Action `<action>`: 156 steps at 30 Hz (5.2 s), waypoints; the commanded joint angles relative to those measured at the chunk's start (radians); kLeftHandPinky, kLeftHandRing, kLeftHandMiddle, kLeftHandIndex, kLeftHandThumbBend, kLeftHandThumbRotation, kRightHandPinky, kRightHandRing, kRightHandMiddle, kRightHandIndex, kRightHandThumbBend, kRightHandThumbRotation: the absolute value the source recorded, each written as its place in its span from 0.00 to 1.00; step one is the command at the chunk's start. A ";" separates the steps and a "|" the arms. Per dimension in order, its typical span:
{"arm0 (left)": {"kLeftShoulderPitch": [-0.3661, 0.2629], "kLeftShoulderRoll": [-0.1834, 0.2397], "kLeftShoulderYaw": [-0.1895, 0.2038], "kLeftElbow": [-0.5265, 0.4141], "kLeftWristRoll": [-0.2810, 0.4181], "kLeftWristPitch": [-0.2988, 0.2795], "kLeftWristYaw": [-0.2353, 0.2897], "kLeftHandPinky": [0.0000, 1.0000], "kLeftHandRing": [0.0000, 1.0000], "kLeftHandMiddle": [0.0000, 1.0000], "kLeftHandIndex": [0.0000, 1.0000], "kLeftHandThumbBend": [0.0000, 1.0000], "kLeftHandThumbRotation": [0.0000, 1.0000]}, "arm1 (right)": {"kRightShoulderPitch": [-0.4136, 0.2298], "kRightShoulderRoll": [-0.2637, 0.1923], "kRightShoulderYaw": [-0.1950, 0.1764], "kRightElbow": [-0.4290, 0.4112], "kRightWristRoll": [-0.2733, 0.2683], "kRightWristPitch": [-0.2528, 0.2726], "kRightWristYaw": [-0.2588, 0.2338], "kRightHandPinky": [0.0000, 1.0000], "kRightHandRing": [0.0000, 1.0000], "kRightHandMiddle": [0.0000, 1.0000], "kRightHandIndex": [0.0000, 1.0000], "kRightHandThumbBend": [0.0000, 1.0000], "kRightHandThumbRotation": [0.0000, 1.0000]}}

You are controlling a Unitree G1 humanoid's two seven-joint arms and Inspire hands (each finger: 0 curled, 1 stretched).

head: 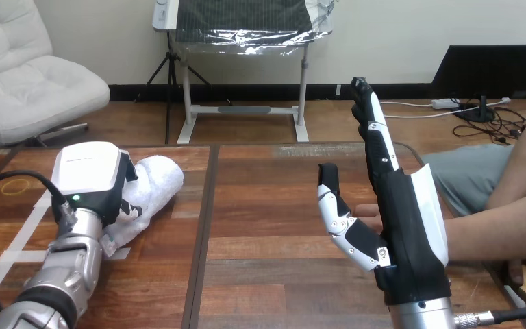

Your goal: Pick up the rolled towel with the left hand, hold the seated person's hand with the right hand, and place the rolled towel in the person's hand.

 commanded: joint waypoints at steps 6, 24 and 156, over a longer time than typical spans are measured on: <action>0.031 0.018 0.047 -0.066 -0.056 -0.129 0.006 0.43 0.48 0.53 0.60 0.64 0.10 | -0.031 0.014 -0.004 -0.059 0.002 -0.012 0.001 1.00 1.00 1.00 1.00 0.00 0.00; 0.236 0.062 0.108 -0.429 -0.106 -0.370 -0.028 0.51 0.56 0.60 0.67 0.61 0.34 | -0.030 0.016 -0.002 -0.077 -0.012 0.001 0.002 1.00 1.00 1.00 1.00 0.00 0.00; 0.577 -0.180 0.302 -1.278 0.386 0.448 -0.185 0.94 0.95 0.96 0.96 0.87 0.83 | -0.035 0.025 0.025 -0.069 -0.017 0.020 -0.007 1.00 1.00 1.00 1.00 0.00 0.00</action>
